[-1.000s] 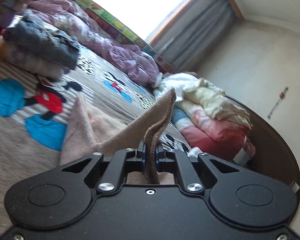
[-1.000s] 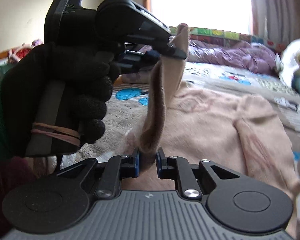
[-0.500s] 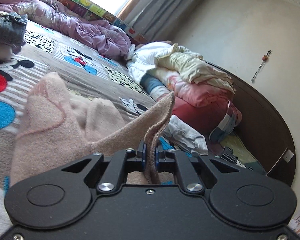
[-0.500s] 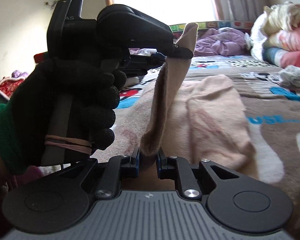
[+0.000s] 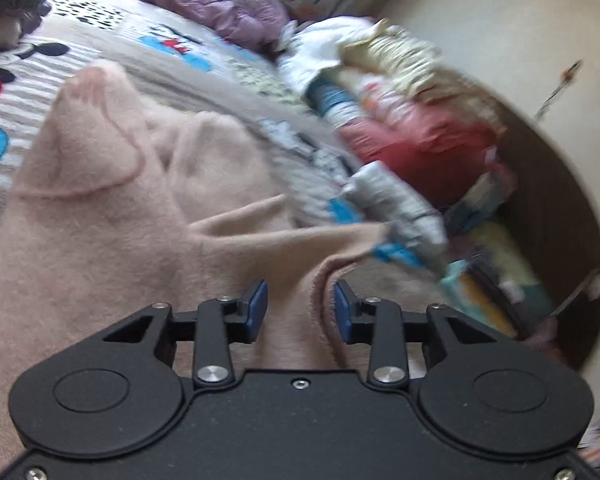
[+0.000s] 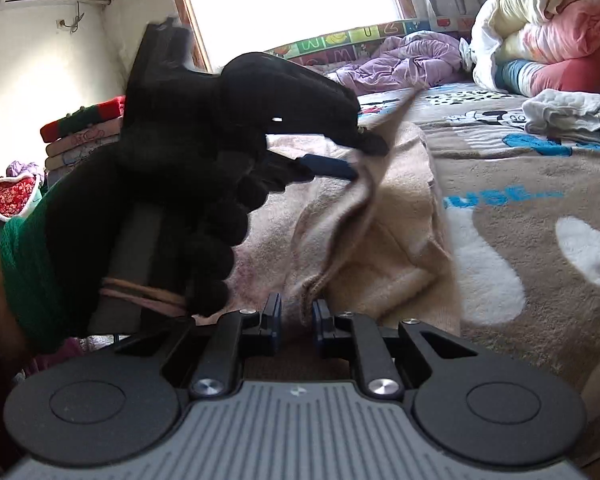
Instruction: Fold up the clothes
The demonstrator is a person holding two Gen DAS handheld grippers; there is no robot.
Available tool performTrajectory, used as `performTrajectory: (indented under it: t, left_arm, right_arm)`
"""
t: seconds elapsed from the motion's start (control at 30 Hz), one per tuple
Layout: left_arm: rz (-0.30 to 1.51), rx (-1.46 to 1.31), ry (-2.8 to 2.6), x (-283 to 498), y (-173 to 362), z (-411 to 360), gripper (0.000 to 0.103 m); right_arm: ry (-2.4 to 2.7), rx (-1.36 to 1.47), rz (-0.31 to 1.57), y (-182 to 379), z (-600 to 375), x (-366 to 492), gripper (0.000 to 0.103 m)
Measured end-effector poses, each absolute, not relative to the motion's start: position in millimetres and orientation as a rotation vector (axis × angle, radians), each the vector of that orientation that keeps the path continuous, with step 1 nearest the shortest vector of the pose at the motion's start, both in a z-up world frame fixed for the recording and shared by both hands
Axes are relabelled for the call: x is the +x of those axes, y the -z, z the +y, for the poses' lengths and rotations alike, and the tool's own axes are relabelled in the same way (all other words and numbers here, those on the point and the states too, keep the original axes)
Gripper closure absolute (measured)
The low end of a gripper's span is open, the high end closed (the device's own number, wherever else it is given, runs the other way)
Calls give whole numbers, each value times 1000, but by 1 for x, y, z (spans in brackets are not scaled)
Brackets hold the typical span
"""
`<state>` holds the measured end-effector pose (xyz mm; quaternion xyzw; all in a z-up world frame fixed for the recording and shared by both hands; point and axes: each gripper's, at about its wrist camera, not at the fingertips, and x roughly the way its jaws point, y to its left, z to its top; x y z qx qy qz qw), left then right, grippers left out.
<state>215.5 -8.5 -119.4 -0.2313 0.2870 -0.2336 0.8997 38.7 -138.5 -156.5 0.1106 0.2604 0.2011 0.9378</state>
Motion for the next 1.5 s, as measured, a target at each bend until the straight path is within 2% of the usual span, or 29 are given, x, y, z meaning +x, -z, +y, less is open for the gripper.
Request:
performTrajectory:
  t: [0.13,0.3,0.57,0.63,0.83,1.0,1.1,1.2,1.37,1.5]
  left_arm:
    - [484,-534,470,197,102,44,70]
    - [523,-496,343,171,110,97,70]
    - [545,-281,523,114,117,78,70]
    - [570,-243,569,104,125,68,70]
    - [727,-55,575,94,156,46,71]
    - [656,-165,567,88,142,73,71]
    - [623,-210,525,85,136,87,71]
    - [600,-250,482,88,134,95,71]
    - [625,-216,525,94,136,78,71]
    - [782,-135,592,107,157,52,71]
  right_arm:
    - [-415,271,533,157,-142,39,86]
    - [-424,371,543,161,-148,41,85]
    - [-468,563,566,166,-156,51,83]
    - [-482,602,584,169,-155,55,86]
    - [-456,609,614,168,-151,56,87]
    - [-499,654,685,172,-149,57,87]
    - [-489,665,680,167,-156,53,82]
    - [-484,670,662,161,-165,44,65]
    - [-484,704,590,147,-184,27,64]
    - [-430,731,491,130,-205,19,64]
